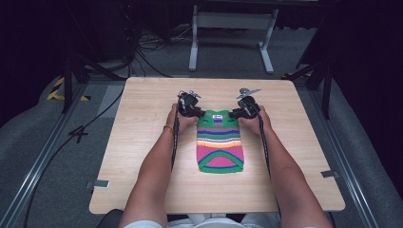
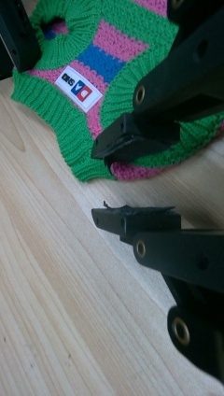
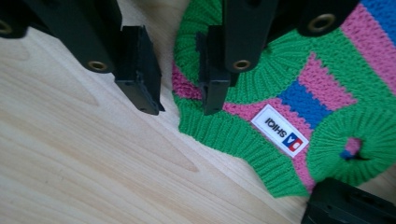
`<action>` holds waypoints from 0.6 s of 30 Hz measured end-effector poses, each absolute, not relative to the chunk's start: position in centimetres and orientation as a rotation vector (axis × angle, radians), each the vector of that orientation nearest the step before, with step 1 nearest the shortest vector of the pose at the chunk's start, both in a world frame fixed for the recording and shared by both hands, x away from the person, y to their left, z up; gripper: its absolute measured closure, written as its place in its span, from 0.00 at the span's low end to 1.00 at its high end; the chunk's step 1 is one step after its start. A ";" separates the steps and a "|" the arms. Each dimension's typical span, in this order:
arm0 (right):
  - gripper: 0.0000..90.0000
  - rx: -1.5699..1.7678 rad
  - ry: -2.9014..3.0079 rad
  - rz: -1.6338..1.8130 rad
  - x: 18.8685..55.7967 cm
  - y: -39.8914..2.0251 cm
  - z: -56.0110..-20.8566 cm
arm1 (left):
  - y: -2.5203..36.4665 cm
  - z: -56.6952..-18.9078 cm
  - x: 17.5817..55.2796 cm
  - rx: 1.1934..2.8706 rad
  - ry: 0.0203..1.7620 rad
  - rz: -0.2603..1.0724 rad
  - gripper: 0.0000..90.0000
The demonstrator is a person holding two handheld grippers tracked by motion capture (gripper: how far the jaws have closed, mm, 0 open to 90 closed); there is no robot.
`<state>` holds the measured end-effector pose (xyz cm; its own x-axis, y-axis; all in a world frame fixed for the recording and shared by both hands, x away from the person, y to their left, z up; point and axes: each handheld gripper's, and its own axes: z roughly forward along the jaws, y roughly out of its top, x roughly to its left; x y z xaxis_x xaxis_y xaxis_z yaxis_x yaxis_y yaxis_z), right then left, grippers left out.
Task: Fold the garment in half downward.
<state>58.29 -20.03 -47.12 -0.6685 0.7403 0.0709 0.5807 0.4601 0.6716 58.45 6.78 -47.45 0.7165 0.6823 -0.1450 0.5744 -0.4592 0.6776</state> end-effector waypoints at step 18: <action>0.96 1.125 2.414 1.079 58.2 -20.2 -45.8 | 5.6 -46.1 58.4 2.198 0.914 0.332 0.98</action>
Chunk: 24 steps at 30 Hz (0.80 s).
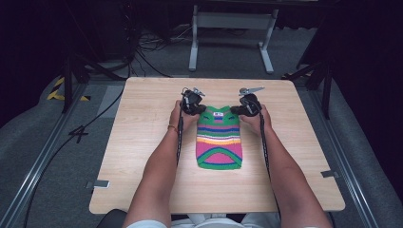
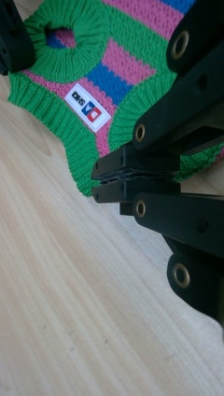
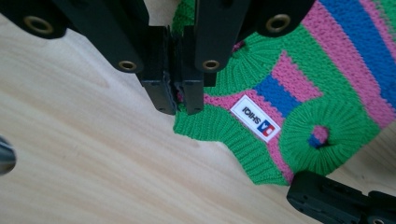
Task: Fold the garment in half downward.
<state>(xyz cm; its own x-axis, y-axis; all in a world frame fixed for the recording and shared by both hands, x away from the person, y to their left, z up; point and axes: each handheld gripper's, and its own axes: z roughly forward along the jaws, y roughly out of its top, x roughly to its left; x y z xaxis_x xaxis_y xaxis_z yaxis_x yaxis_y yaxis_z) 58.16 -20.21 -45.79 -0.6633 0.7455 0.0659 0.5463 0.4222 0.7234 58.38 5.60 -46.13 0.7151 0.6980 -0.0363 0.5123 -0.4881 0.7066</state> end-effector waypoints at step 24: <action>0.96 0.958 2.326 1.241 56.5 -20.1 -41.1 | 6.0 -41.4 55.9 2.104 0.793 0.494 0.98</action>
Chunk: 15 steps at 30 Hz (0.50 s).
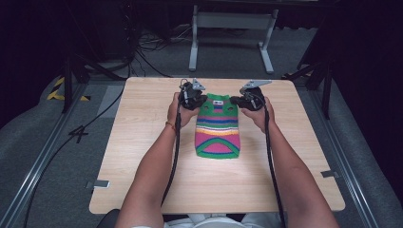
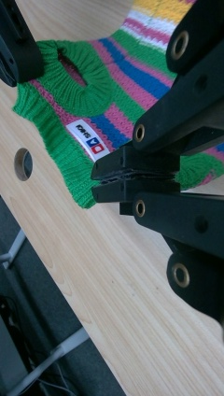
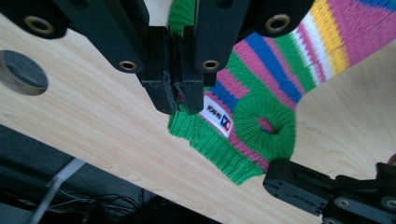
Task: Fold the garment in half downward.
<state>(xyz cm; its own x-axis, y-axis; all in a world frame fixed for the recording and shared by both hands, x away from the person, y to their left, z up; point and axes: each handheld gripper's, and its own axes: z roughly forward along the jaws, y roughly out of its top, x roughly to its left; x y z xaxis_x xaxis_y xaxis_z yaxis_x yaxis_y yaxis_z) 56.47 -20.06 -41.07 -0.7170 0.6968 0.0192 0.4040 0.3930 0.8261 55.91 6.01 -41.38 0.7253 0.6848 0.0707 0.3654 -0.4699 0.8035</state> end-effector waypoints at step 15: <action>0.96 0.771 2.436 1.354 52.0 -20.7 -41.7 | 8.4 -41.9 51.1 2.098 0.622 0.423 0.98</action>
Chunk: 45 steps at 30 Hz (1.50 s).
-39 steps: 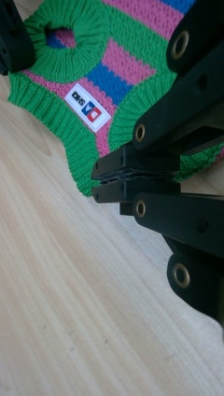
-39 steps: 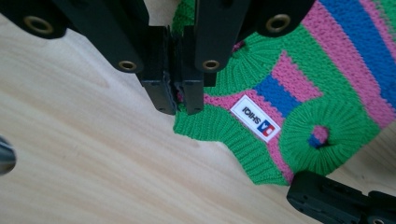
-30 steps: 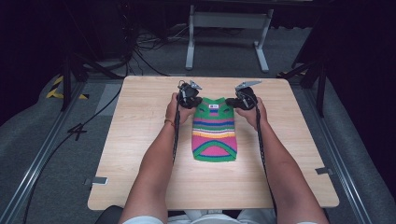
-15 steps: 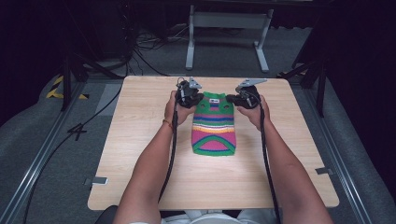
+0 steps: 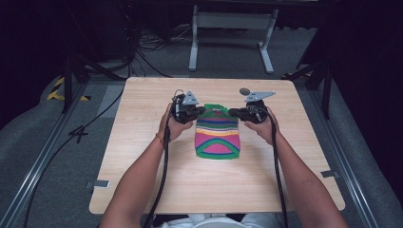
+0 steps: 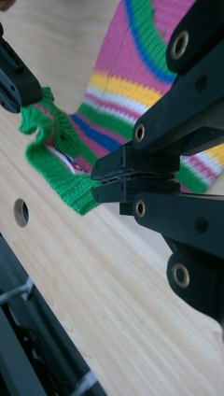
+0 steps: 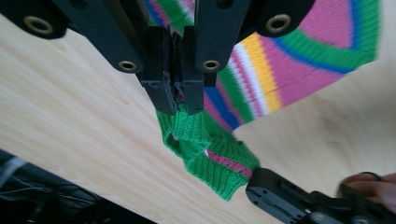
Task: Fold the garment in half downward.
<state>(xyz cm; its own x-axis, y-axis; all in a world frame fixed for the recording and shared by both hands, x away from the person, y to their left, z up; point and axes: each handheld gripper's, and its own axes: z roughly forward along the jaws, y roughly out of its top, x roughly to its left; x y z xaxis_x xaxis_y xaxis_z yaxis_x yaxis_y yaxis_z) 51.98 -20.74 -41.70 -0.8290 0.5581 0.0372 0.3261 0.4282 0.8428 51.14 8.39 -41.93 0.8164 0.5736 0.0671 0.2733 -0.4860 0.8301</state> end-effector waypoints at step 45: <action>0.93 0.481 2.693 1.104 41.3 -21.8 -46.9 | 8.8 -47.4 40.6 2.382 0.280 0.296 0.93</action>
